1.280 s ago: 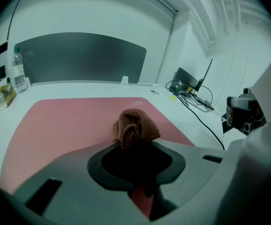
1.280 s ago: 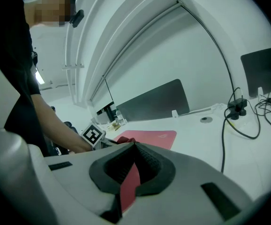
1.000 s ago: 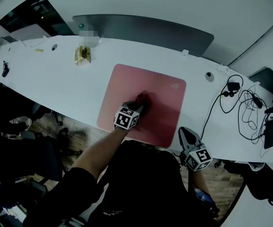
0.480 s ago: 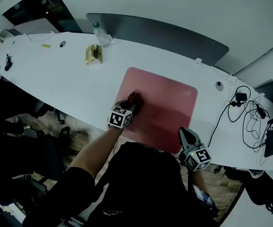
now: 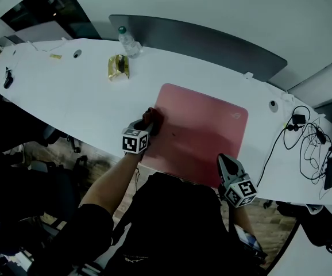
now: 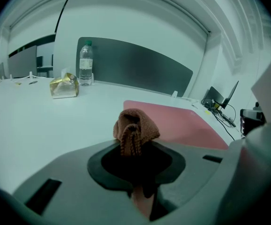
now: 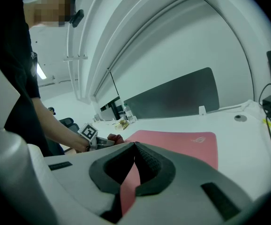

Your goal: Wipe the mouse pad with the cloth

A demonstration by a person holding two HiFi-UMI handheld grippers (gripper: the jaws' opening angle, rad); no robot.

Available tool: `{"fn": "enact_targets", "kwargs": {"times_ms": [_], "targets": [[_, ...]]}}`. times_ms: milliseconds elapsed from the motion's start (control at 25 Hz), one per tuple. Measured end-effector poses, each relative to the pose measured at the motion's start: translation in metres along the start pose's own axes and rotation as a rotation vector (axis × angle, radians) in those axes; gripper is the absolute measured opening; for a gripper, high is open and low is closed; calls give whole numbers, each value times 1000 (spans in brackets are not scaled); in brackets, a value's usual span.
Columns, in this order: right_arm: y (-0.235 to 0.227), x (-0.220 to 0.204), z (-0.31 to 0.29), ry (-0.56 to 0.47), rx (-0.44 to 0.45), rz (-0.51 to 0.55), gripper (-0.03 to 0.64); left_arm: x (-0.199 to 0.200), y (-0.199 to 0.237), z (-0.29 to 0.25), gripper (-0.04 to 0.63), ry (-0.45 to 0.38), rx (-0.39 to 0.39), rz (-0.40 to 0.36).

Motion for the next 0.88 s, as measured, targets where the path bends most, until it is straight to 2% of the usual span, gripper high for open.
{"fn": "enact_targets", "kwargs": {"times_ms": [120, 240, 320, 560, 760, 880], "targets": [[5, -3, -5, 4, -15, -2, 25, 2, 18, 3, 91, -17, 19, 17], [9, -3, -7, 3, -28, -5, 25, 10, 39, 8, 91, -39, 72, 80], [11, -2, -7, 1, -43, -4, 25, 20, 50, 11, 91, -54, 103, 96], [10, -6, 1, -12, -94, -21, 25, 39, 47, -7, 91, -37, 145, -30], [2, -7, 13, -21, -129, -39, 26, 46, 9, -28, 89, -12, 92, -122], [-4, -7, 19, -26, -140, -47, 25, 45, -9, -36, 91, 5, 79, -147]]}}
Point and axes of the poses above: the fingertips, and each gripper's own axes: z backward along the fingers, y to its left, x out of its top, the point moved 3 cm from there along z, backward along the fingers
